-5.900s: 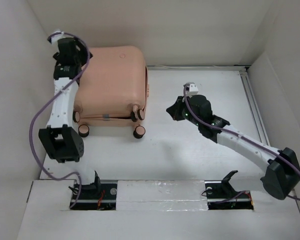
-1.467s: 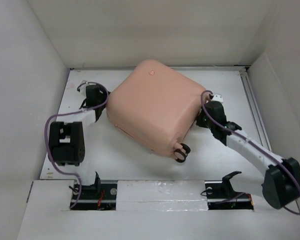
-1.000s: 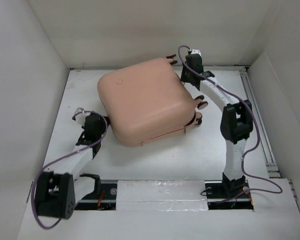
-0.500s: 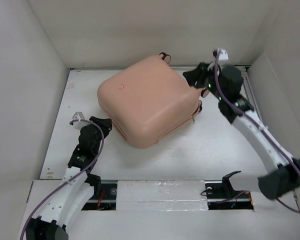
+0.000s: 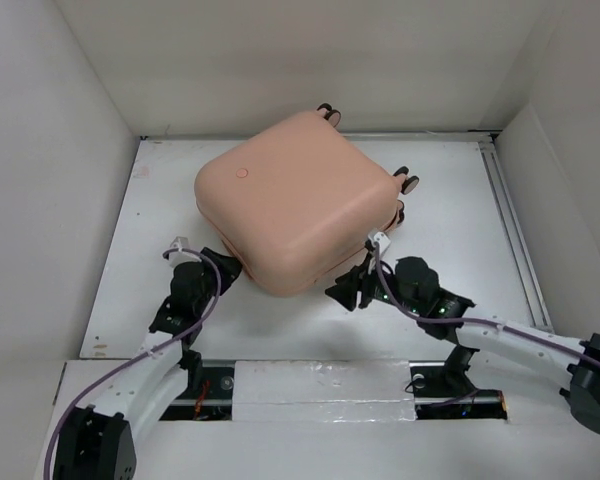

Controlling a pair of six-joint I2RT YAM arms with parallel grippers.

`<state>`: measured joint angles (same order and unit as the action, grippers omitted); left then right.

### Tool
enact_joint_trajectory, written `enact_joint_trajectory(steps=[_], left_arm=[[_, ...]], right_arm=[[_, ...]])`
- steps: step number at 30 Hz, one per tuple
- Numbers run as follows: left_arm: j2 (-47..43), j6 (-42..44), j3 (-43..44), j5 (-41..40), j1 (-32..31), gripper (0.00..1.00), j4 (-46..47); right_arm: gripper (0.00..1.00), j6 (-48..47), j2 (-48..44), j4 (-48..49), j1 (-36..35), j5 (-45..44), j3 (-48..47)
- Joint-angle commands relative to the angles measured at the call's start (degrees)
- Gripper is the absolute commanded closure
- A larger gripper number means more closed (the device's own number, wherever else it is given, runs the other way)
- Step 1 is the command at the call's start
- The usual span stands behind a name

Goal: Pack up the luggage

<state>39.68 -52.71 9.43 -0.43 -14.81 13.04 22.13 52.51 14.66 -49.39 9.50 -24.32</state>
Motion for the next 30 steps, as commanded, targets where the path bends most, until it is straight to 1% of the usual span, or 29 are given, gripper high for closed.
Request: enact_joint_trajectory(steps=[1,2,4,8,9,12,13,14,15,18,19,20,21,23,25,26,28,29,30], left_arm=[[5.3,1.9,1.8,5.3,-0.1,0.54,7.9],[7.3,1.9,1.8,5.9,-0.1,0.54,9.0],[9.2,2.7,1.8,6.6,-0.1,0.54,11.4],[13.0,2.7,1.8,6.6,-0.1,0.6,13.3],[13.6,2.7,2.3,6.6,-0.1,0.6,13.3],[14.7,3.2,2.3,6.6,-0.1,0.65,14.7],[14.7,3.7,2.3,6.6,-0.1,0.65,15.6],[15.3,3.8,2.3,6.6,-0.1,0.68,15.6],[16.3,3.8,3.0,6.6,-0.1,0.73,16.4],[17.9,4.9,3.6,6.6,-0.1,0.79,16.9],[18.7,4.9,3.6,7.1,-0.1,0.87,16.9],[18.7,5.5,3.6,7.1,-0.1,0.93,17.6],[19.3,5.5,4.1,7.1,-0.1,1.0,17.6],[19.3,5.5,4.1,7.1,-0.1,1.0,18.2],[19.3,5.5,4.1,7.7,-0.1,1.0,18.2],[19.3,5.5,4.1,7.7,-0.1,1.0,18.2],[18.7,5.5,3.5,8.2,-0.1,1.0,18.2],[18.2,5.5,3.5,8.2,-0.1,1.0,18.2],[18.2,5.5,3.0,9.0,-0.1,1.0,18.8]], right_arm=[[0.45,0.5,4.6,9.9,-1.2,-3.9,-0.8],[0.45,0.5,7.5,12.4,-2.1,-6.0,-0.8],[0.45,0.5,9.8,15.4,-2.7,-9.0,-0.8],[0.44,1.7,14.9,24.7,-2.7,-10.2,0.5],[0.44,1.7,17.3,26.4,-3.4,-10.2,0.5],[0.44,1.7,20.8,28.5,-6.5,-14.9,0.0],[0.44,2.4,21.4,31.7,-7.4,-16.8,1.0],[0.44,2.4,22.1,33.5,-8.0,-19.8,2.3],[0.47,3.2,23.1,34.8,-8.0,-20.5,2.3],[0.48,5.3,26.2,37.0,-9.6,-23.1,3.4],[0.48,6.3,27.4,38.9,-9.6,-24.3,4.3],[0.5,6.3,28.0,42.9,-10.3,-25.0,4.9],[0.52,6.3,28.7,44.4,-10.3,-26.0,5.4],[0.6,6.3,30.0,47.5,-10.3,-28.1,5.4],[0.72,5.8,30.7,48.8,-10.8,-30.6,4.9],[0.81,5.3,29.9,48.8,-10.8,-31.7,4.9],[0.9,4.6,28.2,48.8,-11.3,-34.1,4.9],[0.97,4.6,27.0,47.2,-11.9,-34.1,4.3],[1.0,4.6,24.0,42.8,-11.9,-35.2,4.3]])
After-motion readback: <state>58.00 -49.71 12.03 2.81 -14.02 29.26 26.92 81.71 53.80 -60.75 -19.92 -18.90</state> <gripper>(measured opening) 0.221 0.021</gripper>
